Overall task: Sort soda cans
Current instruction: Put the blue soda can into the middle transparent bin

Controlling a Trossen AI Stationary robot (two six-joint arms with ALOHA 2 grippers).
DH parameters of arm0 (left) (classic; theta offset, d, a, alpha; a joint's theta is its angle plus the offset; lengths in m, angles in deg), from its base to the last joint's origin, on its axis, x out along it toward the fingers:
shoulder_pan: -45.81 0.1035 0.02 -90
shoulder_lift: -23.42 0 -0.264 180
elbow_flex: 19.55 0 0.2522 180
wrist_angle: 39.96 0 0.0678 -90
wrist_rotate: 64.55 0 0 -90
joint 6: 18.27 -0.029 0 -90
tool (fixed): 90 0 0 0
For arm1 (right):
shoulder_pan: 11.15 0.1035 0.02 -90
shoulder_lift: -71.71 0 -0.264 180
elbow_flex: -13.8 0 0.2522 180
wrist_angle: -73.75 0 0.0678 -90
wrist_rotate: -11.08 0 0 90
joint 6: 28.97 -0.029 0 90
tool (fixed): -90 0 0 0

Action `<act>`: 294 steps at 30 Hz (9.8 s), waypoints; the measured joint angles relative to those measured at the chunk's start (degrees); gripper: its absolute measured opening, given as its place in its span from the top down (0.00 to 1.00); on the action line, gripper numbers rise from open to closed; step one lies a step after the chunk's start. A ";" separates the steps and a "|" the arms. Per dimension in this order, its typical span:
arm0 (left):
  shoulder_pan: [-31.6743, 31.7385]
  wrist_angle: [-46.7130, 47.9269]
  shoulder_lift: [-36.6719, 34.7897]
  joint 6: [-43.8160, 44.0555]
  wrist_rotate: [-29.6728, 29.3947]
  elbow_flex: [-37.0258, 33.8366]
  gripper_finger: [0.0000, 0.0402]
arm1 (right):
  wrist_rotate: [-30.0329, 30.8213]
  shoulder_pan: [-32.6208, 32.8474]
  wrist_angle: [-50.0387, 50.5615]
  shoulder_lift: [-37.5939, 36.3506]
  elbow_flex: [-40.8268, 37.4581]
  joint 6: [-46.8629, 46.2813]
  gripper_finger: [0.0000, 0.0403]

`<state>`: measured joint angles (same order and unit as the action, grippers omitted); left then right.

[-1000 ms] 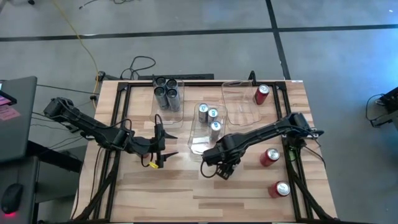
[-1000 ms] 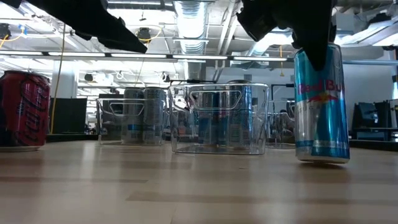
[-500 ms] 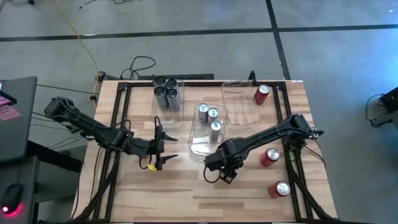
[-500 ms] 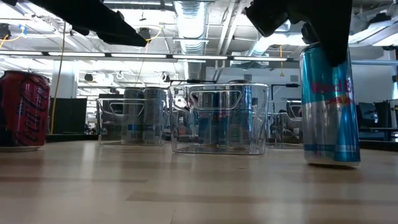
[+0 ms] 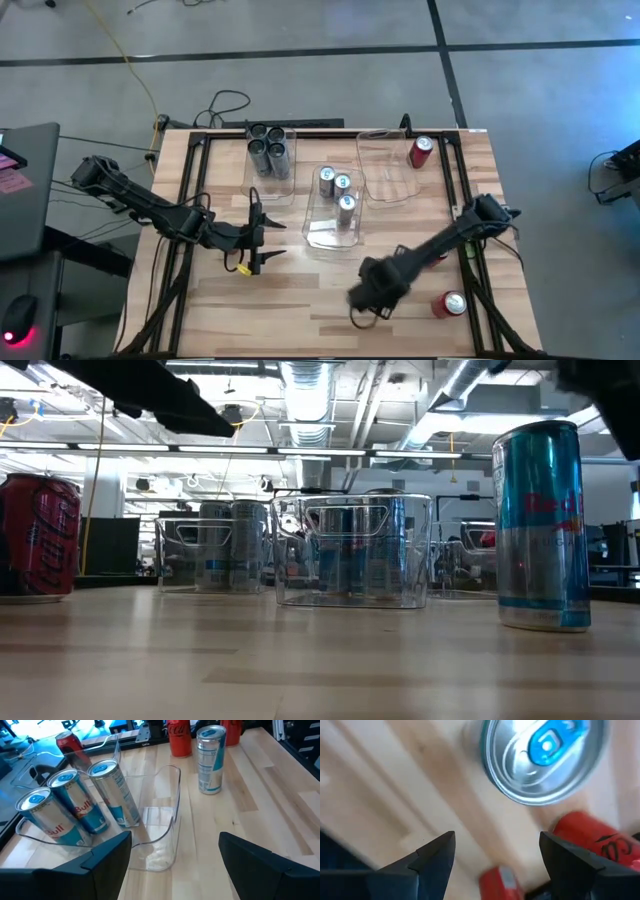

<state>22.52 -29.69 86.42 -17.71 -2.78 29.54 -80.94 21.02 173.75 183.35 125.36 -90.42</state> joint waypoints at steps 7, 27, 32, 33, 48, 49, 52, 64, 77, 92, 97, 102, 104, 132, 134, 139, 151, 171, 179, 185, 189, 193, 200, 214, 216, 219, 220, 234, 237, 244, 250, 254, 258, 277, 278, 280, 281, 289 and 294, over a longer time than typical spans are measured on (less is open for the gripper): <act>0.04 -0.94 0.00 0.78 2.50 0.00 0.26 | 18.62 11.20 -0.23 0.00 0.00 -12.62 0.24; 0.16 4.02 0.00 4.71 2.56 0.00 0.26 | 57.77 26.96 -12.50 0.17 -18.34 -43.58 0.24; 1.01 3.70 0.02 5.19 2.47 0.00 0.26 | 70.35 28.61 -12.38 0.17 -25.90 -51.17 0.24; 1.03 3.72 0.00 5.47 2.45 0.00 0.26 | 71.89 28.38 -13.73 0.17 -27.48 -51.93 0.24; 1.01 -1.73 8.93 6.79 2.45 0.00 0.26 | 74.56 21.93 -28.74 0.07 -32.83 -39.33 0.24; 1.01 -3.15 9.87 6.51 2.44 0.00 0.26 | 74.58 21.52 -28.84 0.07 -32.83 -39.14 0.24; 1.01 -7.73 11.97 4.71 2.77 0.00 0.26 | 74.60 20.28 -28.79 0.07 -32.83 -38.94 0.24; 0.98 -25.64 17.87 -3.60 11.48 0.02 0.26 | 74.95 16.35 -36.56 0.00 -32.76 -26.42 0.40; 3.81 -34.86 29.36 -8.04 16.86 8.03 0.26 | 72.88 13.32 -43.84 0.13 -27.28 -7.72 0.44; 5.68 -36.34 36.59 -10.11 25.74 14.64 0.18 | 72.39 10.97 -49.78 0.09 -22.05 7.98 0.44; 6.26 -37.47 36.52 -7.44 22.69 14.67 0.11 | 71.80 10.75 -53.02 0.09 -22.03 10.89 0.44; 6.66 -37.01 36.54 -7.51 23.68 14.67 0.02 | 71.57 10.39 -58.03 0.09 -22.03 16.19 0.44; 6.63 -36.79 36.54 -8.69 24.02 14.67 0.01 | 71.27 10.03 -59.65 0.09 -22.03 17.93 0.44; 6.58 -39.32 36.54 -9.12 24.69 14.67 0.27 | 69.43 7.75 -70.77 0.09 -22.01 28.54 0.43; 6.58 -39.12 36.54 -9.34 24.72 14.67 0.31 | 69.62 7.75 -70.77 0.09 -22.01 28.53 0.42; 6.58 -39.10 36.52 -9.34 24.74 14.67 0.35 | 69.93 7.75 -71.29 0.09 -22.01 28.51 0.42; 6.65 -37.38 34.57 -5.66 24.59 14.64 0.36 | 69.40 8.17 -72.09 0.01 -22.01 23.85 0.42; 11.42 -11.62 23.88 -10.15 18.12 26.25 0.39 | 66.35 13.29 -71.55 -2.63 -21.99 22.33 0.42; 11.85 -7.84 23.91 -8.21 19.57 26.32 0.43 | 70.91 12.36 -70.29 -2.64 -22.53 22.43 0.42; 12.29 -4.48 20.94 -10.00 29.30 26.25 0.43 | 76.97 11.90 -68.57 -2.62 -24.97 17.37 0.42; 12.15 -2.70 19.10 -10.32 39.42 25.09 0.41 | 78.17 12.14 -67.54 -2.62 -25.84 14.39 0.42; 12.28 -6.56 20.62 -11.10 37.50 22.46 0.37 | 79.65 12.06 -67.98 -2.62 -25.97 14.35 0.42; 12.22 -16.45 27.74 -11.15 37.33 21.11 0.22 | 80.04 11.27 -69.25 -2.62 -25.97 14.76 0.42; 12.52 -26.11 33.72 -4.78 37.87 21.00 0.04 | 80.04 11.18 -69.37 -2.64 -25.94 16.35 0.42; 12.48 -26.08 33.73 -5.28 38.45 21.00 0.06 | 80.04 11.16 -69.40 -2.64 -25.94 16.52 0.42; 12.43 -26.84 33.75 -5.26 38.51 21.02 0.08 | 80.05 11.07 -69.59 -2.64 -25.92 16.55 0.42; 12.44 -27.03 33.74 -5.27 38.49 21.03 0.09 | 80.06 11.07 -69.67 -2.64 -25.92 16.57 0.42; 12.46 -27.23 33.75 -5.43 38.43 21.03 0.11 | 80.19 10.72 -72.46 -2.69 -25.88 19.79 0.42; 12.46 -27.24 33.75 -5.32 38.43 21.03 0.11 | 80.19 10.72 -72.43 -2.71 -25.88 19.92 0.42; 12.46 -27.38 33.75 -5.30 38.01 21.05 0.22 | 80.19 10.53 -72.61 -2.71 -25.88 19.92 0.42; 12.50 -27.10 33.75 -5.30 38.06 21.07 0.38 | 80.19 10.42 -72.63 -2.71 -25.88 19.92 0.42; 12.48 -27.16 33.75 -5.30 38.08 21.07 0.40 | 80.19 10.40 -72.65 -2.71 -25.88 19.89 0.42; 12.50 -27.20 33.75 -4.76 38.08 21.07 0.40 | 80.19 9.97 -72.59 -2.71 -25.88 18.70 0.42; 12.48 -26.54 33.03 -4.51 37.83 21.00 0.41 | 72.18 10.95 -74.44 -4.33 -25.82 16.16 0.06; 12.55 -26.00 32.52 -4.66 37.46 21.00 0.41 | 71.96 11.45 -73.71 -4.59 -25.82 15.19 0.06; 12.95 -24.13 30.84 -5.24 37.00 21.00 0.41 | 71.02 12.64 -71.41 -5.21 -25.83 11.38 0.05; 13.28 -23.14 29.75 -5.42 36.32 21.02 0.41 | 70.47 13.44 -70.04 -5.54 -25.80 9.32 0.04; 17.93 -8.64 20.69 -8.68 30.85 23.64 0.40 | 70.50 19.32 -50.55 -8.62 -25.79 -10.07 0.04; 23.04 -4.47 18.36 -9.33 29.72 23.87 0.40 | 70.86 21.24 -41.01 -9.07 -25.83 -21.63 0.06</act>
<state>45.56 -34.16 104.78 -27.04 26.95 53.41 -10.08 42.25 132.74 174.28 99.52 -112.05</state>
